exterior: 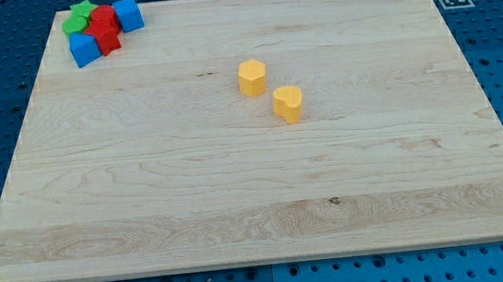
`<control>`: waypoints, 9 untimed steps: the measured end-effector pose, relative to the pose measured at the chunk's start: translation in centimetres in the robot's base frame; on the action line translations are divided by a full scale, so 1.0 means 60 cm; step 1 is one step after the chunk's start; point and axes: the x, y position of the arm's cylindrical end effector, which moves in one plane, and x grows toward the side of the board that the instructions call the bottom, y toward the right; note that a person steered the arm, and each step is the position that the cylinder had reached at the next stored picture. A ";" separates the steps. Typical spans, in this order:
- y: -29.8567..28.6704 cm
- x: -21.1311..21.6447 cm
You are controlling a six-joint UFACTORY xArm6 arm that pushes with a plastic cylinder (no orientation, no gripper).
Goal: Move your arm bottom of the blue triangle
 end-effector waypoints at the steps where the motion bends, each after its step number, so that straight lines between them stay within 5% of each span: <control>1: -0.098 0.000; 9: -0.562 0.237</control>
